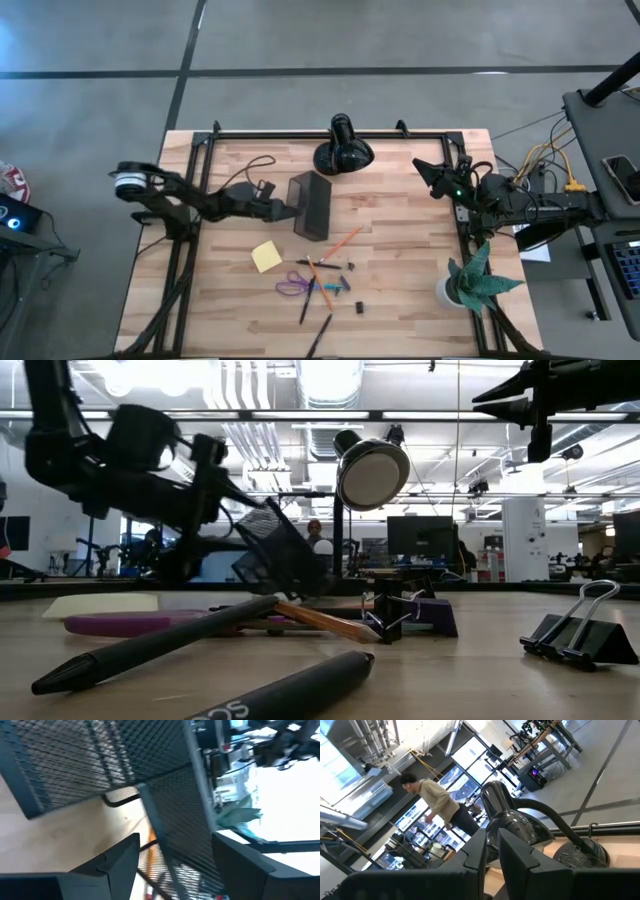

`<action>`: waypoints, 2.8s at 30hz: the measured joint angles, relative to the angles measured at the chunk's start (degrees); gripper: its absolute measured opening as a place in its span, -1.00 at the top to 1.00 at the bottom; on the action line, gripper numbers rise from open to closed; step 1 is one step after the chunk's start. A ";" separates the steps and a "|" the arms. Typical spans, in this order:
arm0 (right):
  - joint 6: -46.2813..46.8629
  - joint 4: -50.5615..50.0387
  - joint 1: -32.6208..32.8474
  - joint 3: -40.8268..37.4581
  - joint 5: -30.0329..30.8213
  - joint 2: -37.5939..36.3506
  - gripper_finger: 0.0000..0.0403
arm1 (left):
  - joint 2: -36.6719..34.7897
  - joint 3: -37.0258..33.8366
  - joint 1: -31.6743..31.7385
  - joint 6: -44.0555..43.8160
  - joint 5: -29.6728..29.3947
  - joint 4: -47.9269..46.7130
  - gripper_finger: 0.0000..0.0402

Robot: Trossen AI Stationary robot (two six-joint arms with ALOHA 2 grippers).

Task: Pick and place office supplies into organizer
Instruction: Prepare the black desk organizer

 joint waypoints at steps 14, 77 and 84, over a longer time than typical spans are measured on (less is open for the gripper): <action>0.00 -0.01 0.00 0.00 0.02 -0.02 0.79 | 16.13 10.93 -0.04 4.86 1.09 10.17 -0.14; -0.48 -5.96 0.00 0.00 3.78 -0.02 0.79 | 13.44 23.02 5.27 10.76 -5.60 -7.45 -0.08; -0.32 -7.53 0.00 0.00 3.78 -0.02 0.79 | 16.00 25.92 5.29 13.76 -5.62 -7.49 0.05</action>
